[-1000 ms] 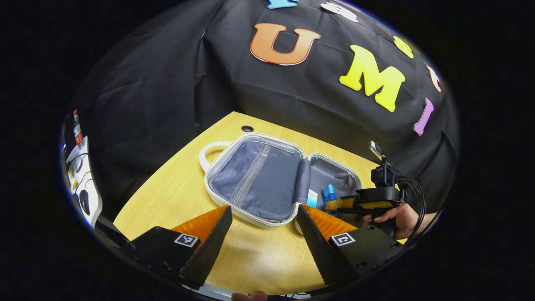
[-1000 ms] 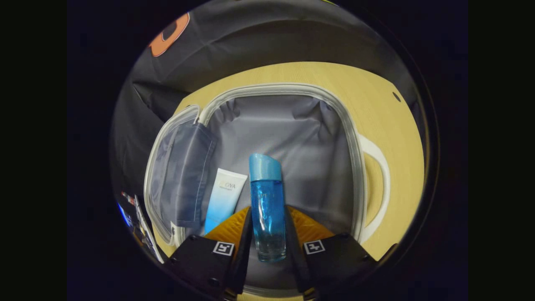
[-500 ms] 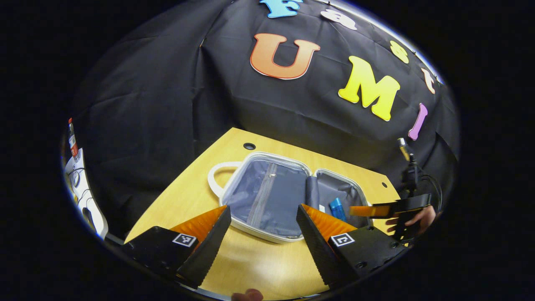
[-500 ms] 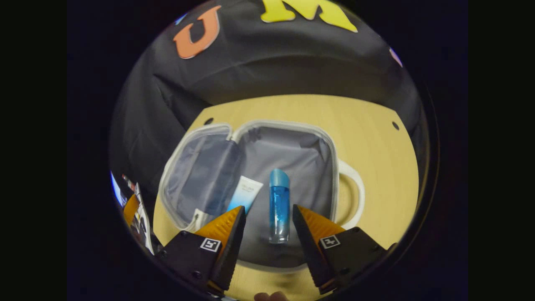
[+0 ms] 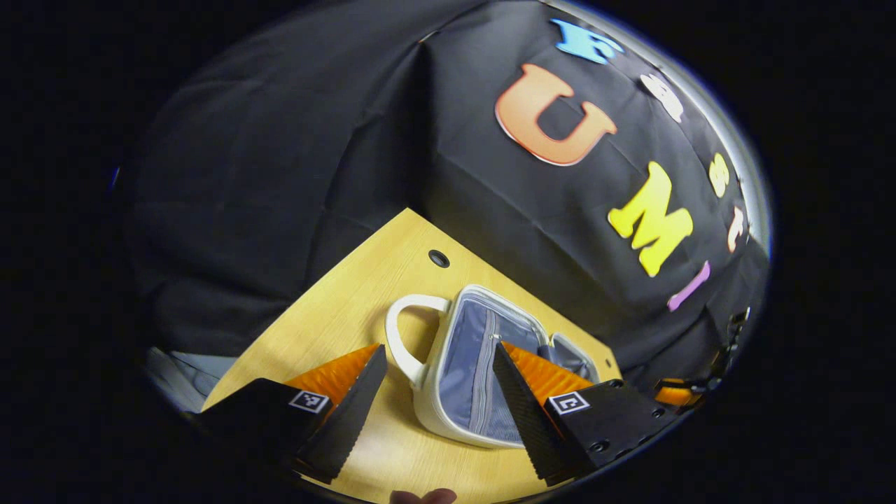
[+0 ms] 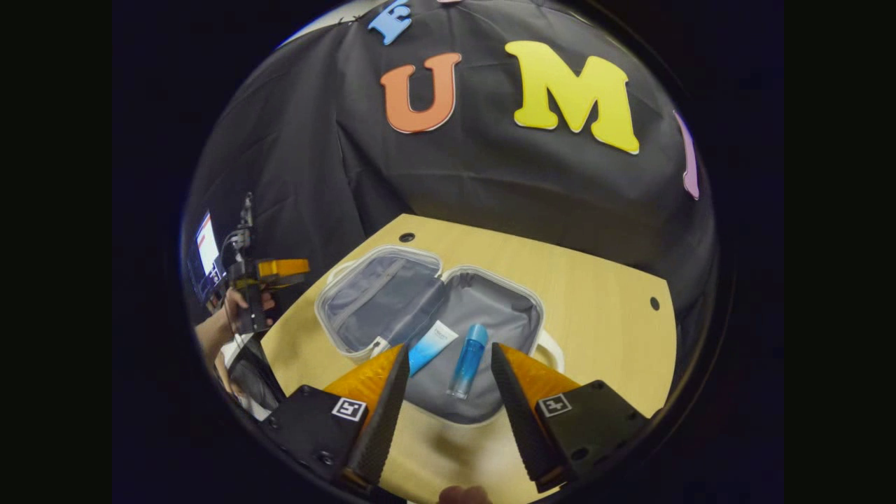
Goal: First open the suitcase, pack the skin care products into it, and then close the suitcase.
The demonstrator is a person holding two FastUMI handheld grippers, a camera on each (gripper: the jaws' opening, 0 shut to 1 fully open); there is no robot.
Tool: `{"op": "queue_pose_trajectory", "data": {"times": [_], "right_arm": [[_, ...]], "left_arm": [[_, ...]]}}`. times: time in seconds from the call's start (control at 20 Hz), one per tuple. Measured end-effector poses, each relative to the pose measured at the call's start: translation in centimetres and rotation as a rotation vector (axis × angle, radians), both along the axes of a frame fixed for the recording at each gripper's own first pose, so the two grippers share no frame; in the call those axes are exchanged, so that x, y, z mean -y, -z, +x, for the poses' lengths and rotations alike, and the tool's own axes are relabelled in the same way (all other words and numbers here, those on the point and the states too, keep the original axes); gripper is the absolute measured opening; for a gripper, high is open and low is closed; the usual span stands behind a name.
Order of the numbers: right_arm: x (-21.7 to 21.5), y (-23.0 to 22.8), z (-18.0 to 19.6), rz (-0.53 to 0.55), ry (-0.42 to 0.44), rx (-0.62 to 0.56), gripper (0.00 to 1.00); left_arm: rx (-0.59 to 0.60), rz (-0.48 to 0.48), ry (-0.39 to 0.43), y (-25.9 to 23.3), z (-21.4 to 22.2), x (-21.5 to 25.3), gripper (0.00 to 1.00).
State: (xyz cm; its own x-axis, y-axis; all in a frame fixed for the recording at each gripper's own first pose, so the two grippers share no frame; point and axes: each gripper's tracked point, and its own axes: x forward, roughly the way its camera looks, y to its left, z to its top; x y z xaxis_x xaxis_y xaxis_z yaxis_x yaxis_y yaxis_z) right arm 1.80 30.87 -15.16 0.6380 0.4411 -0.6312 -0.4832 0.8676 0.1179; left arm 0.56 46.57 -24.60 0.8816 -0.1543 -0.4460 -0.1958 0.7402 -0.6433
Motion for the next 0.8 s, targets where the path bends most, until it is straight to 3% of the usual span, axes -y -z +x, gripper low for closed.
{"op": "queue_pose_trajectory", "data": {"times": [0.2,0.25,0.35,0.4,0.45,0.5,0.55,0.6,0.65,0.8], "right_arm": [[1.9,-0.8,0.2,-0.028,0.049,0.015,0.67],[2.4,-1.0,0.3,-0.026,0.068,0.015,0.71],[3.6,-1.1,0.3,-0.040,0.091,0.013,0.67],[4.1,-1.1,0.4,-0.052,0.099,0.012,0.71],[4.2,-1.1,0.5,-0.055,0.107,0.012,0.71],[4.1,-1.1,0.6,-0.053,0.111,0.011,0.67],[3.9,-1.1,0.6,-0.051,0.111,0.011,0.71],[3.6,-1.1,0.7,-0.052,0.108,0.010,0.71],[3.3,-1.0,0.6,-0.051,0.100,0.011,0.67],[3.0,-1.2,0.6,-0.051,0.092,0.017,0.71]], "left_arm": [[-0.076,-0.122,-0.010,5.2,2.8,-1.0,0.97],[-0.088,-0.157,-0.005,5.8,3.3,-1.0,0.97],[-0.094,-0.207,0.002,6.7,4.5,-0.5,0.96],[-0.095,-0.226,0.001,7.1,5.0,-0.3,0.96],[-0.095,-0.242,-0.009,7.4,5.7,-0.3,0.93],[-0.101,-0.259,-0.022,7.7,6.3,-0.2,0.80],[-0.105,-0.279,-0.038,7.9,6.8,-0.2,0.92],[-0.106,-0.302,-0.052,8.1,7.1,-0.1,0.64],[-0.108,-0.330,-0.061,8.1,7.3,0.0,0.65],[-0.116,-0.321,-0.065,8.7,7.4,0.1,0.50]]}}
